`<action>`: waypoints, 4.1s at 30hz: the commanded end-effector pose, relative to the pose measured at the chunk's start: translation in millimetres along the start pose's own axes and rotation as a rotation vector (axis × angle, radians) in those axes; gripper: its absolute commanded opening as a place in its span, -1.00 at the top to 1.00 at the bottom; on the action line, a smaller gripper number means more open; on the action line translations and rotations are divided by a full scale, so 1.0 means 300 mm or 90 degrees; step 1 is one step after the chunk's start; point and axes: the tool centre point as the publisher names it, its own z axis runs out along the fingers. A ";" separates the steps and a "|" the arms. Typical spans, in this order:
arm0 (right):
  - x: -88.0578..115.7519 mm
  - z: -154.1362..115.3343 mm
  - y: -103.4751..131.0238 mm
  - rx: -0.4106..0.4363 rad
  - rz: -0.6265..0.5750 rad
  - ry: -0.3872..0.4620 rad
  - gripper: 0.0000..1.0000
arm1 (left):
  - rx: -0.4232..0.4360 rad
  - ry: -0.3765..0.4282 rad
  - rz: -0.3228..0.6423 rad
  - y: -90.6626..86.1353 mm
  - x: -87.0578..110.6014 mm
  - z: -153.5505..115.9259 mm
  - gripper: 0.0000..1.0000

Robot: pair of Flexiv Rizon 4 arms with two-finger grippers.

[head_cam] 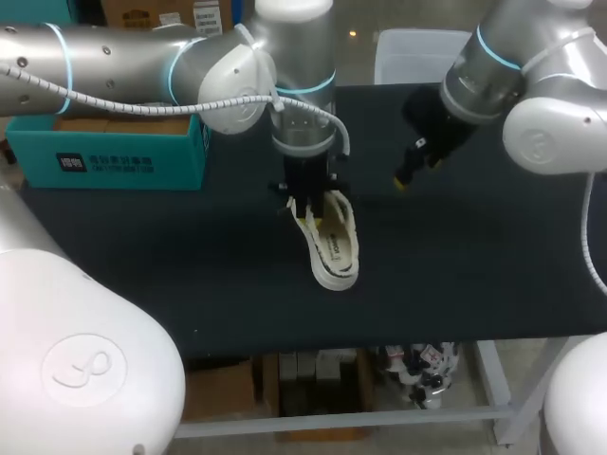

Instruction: Open the shoe tongue, take the insole out of the shoe, put the insole back into the shoe, and pack the shoe into the shoebox

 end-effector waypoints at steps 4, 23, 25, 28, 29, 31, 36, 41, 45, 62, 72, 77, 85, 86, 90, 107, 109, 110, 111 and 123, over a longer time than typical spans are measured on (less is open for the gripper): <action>0.020 -0.023 0.035 0.035 -0.024 -0.002 -1.00 | 0.026 -0.006 0.021 -0.007 -0.016 -0.108 1.00; 0.027 -0.035 0.037 0.046 -0.024 0.004 -1.00 | 0.044 -0.064 0.173 -0.142 -0.278 -0.368 1.00; 0.027 -0.035 0.037 0.046 -0.024 0.004 -1.00 | 0.044 -0.064 0.173 -0.142 -0.278 -0.368 1.00; 0.027 -0.035 0.037 0.046 -0.024 0.004 -1.00 | 0.044 -0.064 0.173 -0.142 -0.278 -0.368 1.00; 0.027 -0.035 0.037 0.046 -0.024 0.004 -1.00 | 0.044 -0.064 0.173 -0.142 -0.278 -0.368 1.00; 0.027 -0.035 0.037 0.046 -0.024 0.004 -1.00 | 0.044 -0.064 0.173 -0.142 -0.278 -0.368 1.00; 0.027 -0.035 0.037 0.046 -0.024 0.004 -1.00 | 0.044 -0.064 0.173 -0.142 -0.278 -0.368 1.00; 0.027 -0.035 0.037 0.046 -0.024 0.004 -1.00 | 0.044 -0.064 0.173 -0.142 -0.278 -0.368 1.00; 0.027 -0.035 0.037 0.046 -0.024 0.004 -1.00 | 0.049 -0.066 0.216 -0.207 -0.276 -0.365 1.00; 0.027 -0.035 0.037 0.046 -0.024 0.004 -1.00 | 0.213 -0.037 0.585 -0.346 -0.594 -0.643 1.00; 0.037 -0.022 0.048 0.052 -0.086 -0.022 -1.00 | 0.306 -0.190 0.694 -0.375 -0.795 -0.815 1.00; 0.042 -0.012 0.076 0.066 -0.157 -0.053 -1.00 | 0.316 -0.247 0.715 -0.420 -0.899 -0.839 1.00; 0.062 -0.015 0.091 0.085 -0.237 -0.104 -1.00 | 0.289 -0.290 0.731 -0.464 -1.067 -0.824 1.00; 0.062 -0.014 0.092 0.086 -0.242 -0.109 -1.00 | 0.291 -0.287 0.739 -0.460 -1.082 -0.826 1.00; 0.075 -0.011 0.096 0.097 -0.281 -0.108 -1.00 | 0.291 -0.305 0.749 -0.457 -1.142 -0.822 1.00; 0.078 0.006 0.102 0.085 -0.317 -0.073 -1.00 | 0.302 -0.272 0.782 -0.700 -1.360 -0.764 1.00; 0.078 0.006 0.102 0.085 -0.317 -0.073 -1.00 | 0.302 -0.269 0.785 -0.732 -1.378 -0.753 1.00; 0.078 0.006 0.102 0.085 -0.317 -0.073 -1.00 | 0.302 -0.265 0.789 -0.748 -1.386 -0.748 1.00; 0.078 0.006 0.102 0.085 -0.317 -0.073 -1.00 | 0.300 -0.265 0.790 -0.773 -1.396 -0.737 1.00; 0.078 0.006 0.102 0.085 -0.317 -0.073 -1.00 | 0.282 -0.252 0.846 -0.917 -1.405 -0.626 1.00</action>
